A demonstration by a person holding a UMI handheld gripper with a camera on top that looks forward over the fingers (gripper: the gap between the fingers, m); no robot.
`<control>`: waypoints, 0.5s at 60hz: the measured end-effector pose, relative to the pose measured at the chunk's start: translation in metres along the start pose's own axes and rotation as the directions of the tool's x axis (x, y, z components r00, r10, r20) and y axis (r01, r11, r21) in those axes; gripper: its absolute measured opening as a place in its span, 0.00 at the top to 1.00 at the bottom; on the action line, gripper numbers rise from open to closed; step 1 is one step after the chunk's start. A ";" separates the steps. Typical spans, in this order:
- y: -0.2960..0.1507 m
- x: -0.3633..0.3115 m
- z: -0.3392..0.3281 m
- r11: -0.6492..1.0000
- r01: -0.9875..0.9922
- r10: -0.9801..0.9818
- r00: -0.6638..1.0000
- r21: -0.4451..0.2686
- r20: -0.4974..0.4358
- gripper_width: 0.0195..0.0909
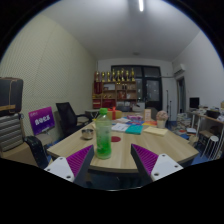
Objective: Pour water
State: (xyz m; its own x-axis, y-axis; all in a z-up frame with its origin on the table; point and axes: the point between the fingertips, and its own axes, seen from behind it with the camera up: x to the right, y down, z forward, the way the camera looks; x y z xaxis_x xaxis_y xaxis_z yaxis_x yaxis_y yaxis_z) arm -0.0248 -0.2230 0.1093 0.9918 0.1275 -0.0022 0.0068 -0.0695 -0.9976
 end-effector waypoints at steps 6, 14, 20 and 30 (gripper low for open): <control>0.011 -0.023 0.052 1.000 0.015 -0.015 1.000 0.006 0.011 0.13; 0.015 -0.032 0.119 0.999 0.046 -0.045 0.997 0.018 -0.056 0.13; 0.008 -0.012 0.156 0.996 0.080 -0.074 0.989 0.046 -0.126 0.13; 0.011 -0.021 0.201 0.997 0.057 -0.047 0.984 0.050 -0.172 0.57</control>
State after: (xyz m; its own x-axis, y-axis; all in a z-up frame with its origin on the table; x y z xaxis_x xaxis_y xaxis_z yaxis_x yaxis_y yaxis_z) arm -0.0709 -0.0275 0.0844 0.9975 -0.0414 0.0571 0.0566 -0.0126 -0.9983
